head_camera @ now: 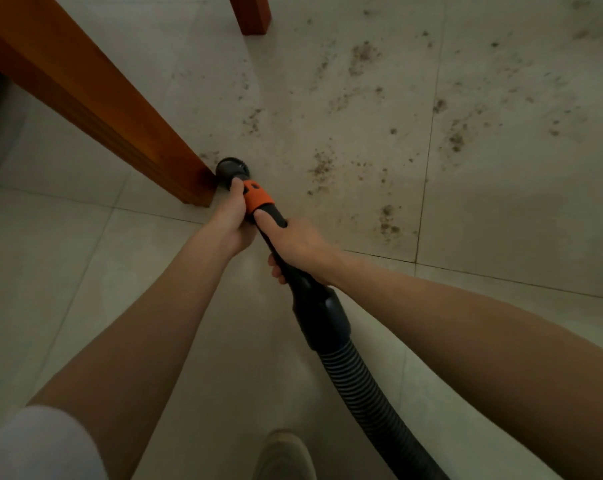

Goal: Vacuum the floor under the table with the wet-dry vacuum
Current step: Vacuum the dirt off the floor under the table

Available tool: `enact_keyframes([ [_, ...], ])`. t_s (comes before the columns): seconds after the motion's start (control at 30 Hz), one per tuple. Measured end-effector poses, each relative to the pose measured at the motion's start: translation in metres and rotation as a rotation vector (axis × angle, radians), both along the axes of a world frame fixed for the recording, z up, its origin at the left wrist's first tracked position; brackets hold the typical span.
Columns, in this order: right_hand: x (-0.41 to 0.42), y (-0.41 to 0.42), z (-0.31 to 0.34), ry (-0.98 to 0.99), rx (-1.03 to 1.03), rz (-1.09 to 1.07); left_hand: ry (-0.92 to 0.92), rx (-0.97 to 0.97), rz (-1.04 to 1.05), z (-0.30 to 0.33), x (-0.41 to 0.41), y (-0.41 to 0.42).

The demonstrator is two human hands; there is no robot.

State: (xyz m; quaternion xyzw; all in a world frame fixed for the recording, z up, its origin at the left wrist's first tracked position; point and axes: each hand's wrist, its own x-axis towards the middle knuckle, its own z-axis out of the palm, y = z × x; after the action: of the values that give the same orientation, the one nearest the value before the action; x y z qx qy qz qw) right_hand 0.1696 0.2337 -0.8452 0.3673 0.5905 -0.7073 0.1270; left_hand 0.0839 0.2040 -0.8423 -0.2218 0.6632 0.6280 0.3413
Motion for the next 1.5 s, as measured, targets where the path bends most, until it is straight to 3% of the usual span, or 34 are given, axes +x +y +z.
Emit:
enact_keyframes([
  [0.33, 0.018, 0.006, 0.005, -0.04, 0.033, -0.07, -0.066, -0.004, -0.189, -0.002, 0.007, 0.008],
  [0.63, 0.033, 0.016, 0.013, -0.042, 0.016, -0.113, -0.029, -0.001, -0.19, -0.003, 0.018, 0.02],
  [1.0, 0.091, -0.022, 0.016, -0.103, -0.158, -0.003, -0.152, 0.049, -0.091, -0.011, 0.073, -0.031],
  [1.33, 0.122, -0.005, 0.032, -0.092, -0.199, -0.073, -0.212, 0.099, -0.242, -0.01, 0.101, -0.029],
  [1.5, 0.139, -0.004, 0.031, -0.113, -0.108, -0.101, -0.216, 0.127, -0.285, -0.01, 0.116, -0.024],
])
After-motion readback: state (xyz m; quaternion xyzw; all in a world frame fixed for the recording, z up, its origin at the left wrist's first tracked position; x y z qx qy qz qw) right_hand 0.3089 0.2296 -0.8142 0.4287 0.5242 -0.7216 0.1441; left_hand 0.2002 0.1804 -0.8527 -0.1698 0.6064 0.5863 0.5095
